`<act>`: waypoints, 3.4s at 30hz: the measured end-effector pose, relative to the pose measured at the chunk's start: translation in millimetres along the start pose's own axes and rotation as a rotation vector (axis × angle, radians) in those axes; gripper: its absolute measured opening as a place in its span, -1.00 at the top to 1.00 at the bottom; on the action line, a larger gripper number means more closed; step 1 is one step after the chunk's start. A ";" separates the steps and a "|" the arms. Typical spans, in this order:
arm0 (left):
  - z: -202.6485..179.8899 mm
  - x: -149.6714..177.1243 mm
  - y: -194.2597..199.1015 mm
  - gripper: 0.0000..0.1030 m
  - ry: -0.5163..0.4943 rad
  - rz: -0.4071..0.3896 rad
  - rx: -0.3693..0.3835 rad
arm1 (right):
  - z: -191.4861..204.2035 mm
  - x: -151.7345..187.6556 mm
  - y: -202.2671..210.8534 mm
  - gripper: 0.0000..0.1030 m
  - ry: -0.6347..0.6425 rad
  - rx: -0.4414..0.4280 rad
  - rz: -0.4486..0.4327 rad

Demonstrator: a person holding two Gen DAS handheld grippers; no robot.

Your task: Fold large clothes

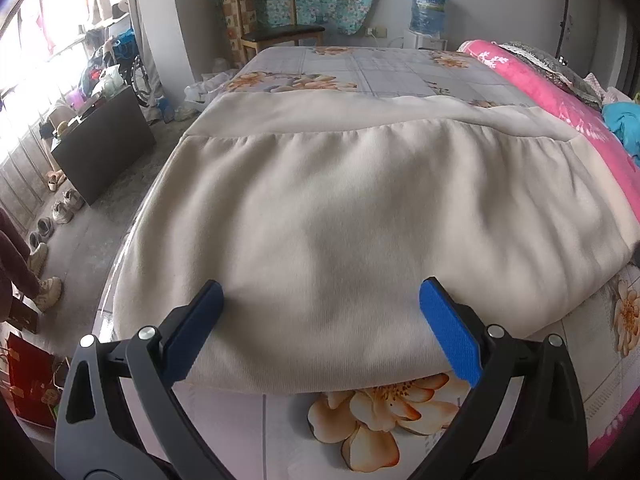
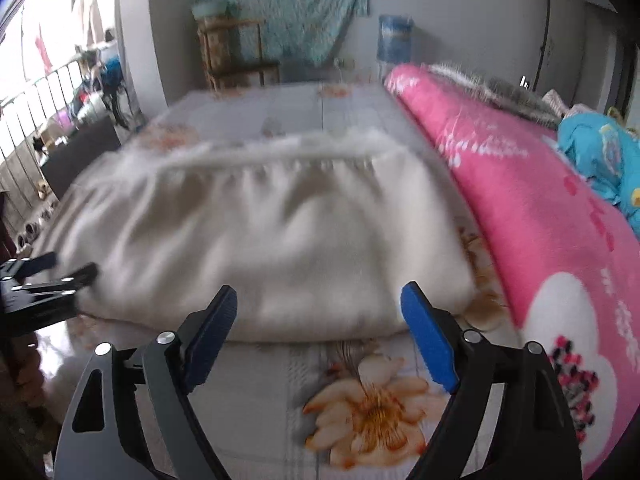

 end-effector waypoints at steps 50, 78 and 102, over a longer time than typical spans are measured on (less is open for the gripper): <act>-22.9 48.7 94.7 -0.84 0.066 0.022 -0.004 | 49.0 40.7 29.9 -0.88 0.012 0.001 0.065; -26.0 47.9 94.1 -0.84 0.048 0.025 0.004 | 51.9 37.8 34.1 -0.88 0.027 0.018 0.048; -26.2 48.2 95.2 -0.84 0.050 0.035 0.023 | 54.0 38.6 32.4 -0.88 0.036 0.024 0.056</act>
Point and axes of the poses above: each gripper's, at about its wrist camera, not at the fingertips, and y roughly against the way its jaws point, z to its left, x to its underside, the point moved 5 cm from there along -y, roughly the way its jaws point, and after that the axes turned 7 degrees about -y, right-handed, at the moved point
